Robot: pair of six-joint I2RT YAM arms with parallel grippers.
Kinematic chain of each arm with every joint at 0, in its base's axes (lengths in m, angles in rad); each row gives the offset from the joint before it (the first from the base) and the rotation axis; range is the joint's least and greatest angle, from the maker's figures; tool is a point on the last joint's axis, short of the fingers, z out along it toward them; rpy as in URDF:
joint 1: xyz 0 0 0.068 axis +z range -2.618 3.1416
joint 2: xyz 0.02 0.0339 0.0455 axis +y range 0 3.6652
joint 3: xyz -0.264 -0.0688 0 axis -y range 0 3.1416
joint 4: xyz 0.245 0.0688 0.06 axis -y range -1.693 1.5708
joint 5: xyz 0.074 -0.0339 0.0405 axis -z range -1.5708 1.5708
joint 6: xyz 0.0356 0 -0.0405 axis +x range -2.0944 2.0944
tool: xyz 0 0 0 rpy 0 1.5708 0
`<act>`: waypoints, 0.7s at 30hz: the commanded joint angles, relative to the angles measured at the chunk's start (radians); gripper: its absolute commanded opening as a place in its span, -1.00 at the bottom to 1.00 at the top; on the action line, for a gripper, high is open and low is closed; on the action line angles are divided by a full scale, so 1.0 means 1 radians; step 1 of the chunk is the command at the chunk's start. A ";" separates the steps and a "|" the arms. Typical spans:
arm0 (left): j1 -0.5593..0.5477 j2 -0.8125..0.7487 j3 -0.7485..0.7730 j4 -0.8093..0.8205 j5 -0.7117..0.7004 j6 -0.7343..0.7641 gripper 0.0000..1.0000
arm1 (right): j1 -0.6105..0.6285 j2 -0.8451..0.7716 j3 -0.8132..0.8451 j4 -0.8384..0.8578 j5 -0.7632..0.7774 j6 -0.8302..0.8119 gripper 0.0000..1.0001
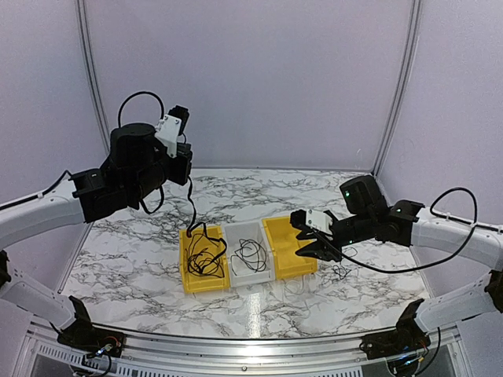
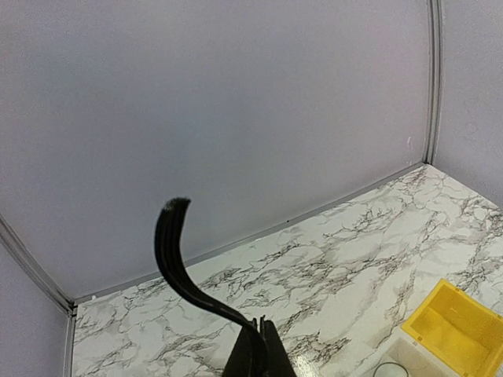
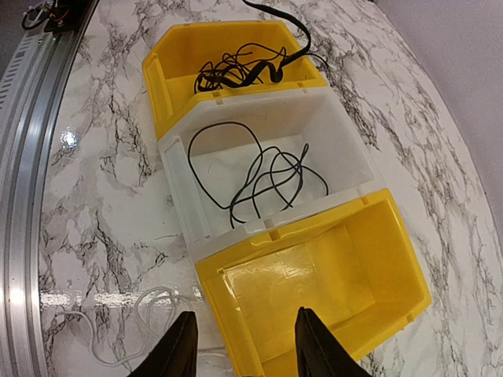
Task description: Untangle the cables
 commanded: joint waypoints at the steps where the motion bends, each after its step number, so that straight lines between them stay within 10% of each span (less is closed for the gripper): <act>1: 0.004 -0.105 -0.037 -0.009 -0.023 -0.046 -1.00 | -0.003 -0.005 0.003 0.023 -0.035 -0.002 -0.16; 11: 0.001 -0.270 -0.131 -0.199 0.115 -0.262 -1.00 | 0.006 0.155 0.140 -0.001 -0.041 0.015 -0.18; 21: -0.001 -0.008 -0.241 0.128 0.215 -0.370 -1.00 | 0.036 0.222 0.214 -0.064 -0.047 0.019 -0.21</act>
